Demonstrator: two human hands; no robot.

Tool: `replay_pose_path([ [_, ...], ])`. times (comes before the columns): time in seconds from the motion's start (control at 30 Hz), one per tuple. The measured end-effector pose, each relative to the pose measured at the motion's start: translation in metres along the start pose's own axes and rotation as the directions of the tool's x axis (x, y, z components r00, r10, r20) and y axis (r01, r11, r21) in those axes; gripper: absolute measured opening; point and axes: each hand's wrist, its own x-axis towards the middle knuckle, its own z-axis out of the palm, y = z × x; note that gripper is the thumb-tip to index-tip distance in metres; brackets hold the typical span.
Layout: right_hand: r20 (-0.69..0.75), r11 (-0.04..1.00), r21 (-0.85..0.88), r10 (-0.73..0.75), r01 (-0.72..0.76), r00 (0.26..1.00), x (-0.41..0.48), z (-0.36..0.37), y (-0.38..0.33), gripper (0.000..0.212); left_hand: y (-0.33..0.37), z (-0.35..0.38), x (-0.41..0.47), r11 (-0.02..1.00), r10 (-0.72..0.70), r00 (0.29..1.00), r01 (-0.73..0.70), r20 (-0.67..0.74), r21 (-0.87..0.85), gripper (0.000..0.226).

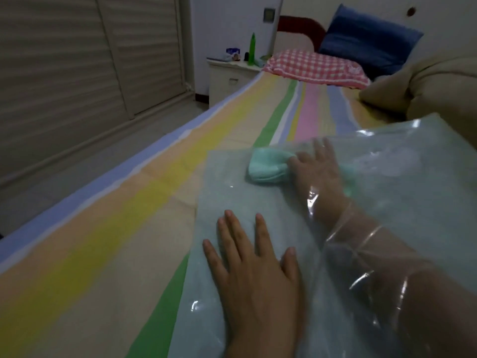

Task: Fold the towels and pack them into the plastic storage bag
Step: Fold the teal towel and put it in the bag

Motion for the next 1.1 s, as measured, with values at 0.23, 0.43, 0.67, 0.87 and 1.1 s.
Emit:
replay_pose_path([
  [0.23, -0.186, 0.986, 0.062, 0.163, -0.154, 0.969, -0.081, -0.005, 0.064, 0.042, 0.049, -0.030, 0.038, 0.997, -0.009, 0.964, -0.013, 0.267, 0.081, 0.066],
  [0.43, -0.241, 0.971, 0.232, 0.107, -0.049, 0.965, -0.089, 0.009, 0.060, 0.041, 0.056, 0.013, 0.048, 0.995, -0.059, 0.991, 0.049, 0.117, 0.090, 0.073],
  [0.67, -0.357, 0.932, 0.332, -0.016, 0.143, 0.934, -0.068, 0.019, 0.062, 0.030, 0.056, 0.026, 0.052, 0.997, -0.064, 0.998, 0.063, 0.009, 0.048, 0.091],
  [0.87, -0.223, 0.907, 0.366, -0.132, 0.208, 0.966, -0.035, 0.013, 0.055, 0.038, 0.057, 0.028, 0.053, 0.998, -0.056, 0.998, 0.056, 0.026, 0.021, 0.087],
  [1.1, -0.132, 0.862, 0.415, -0.259, 0.290, 0.957, 0.006, 0.017, 0.018, 0.035, 0.056, 0.023, 0.054, 0.998, -0.065, 0.998, 0.065, 0.004, 0.016, 0.086],
])
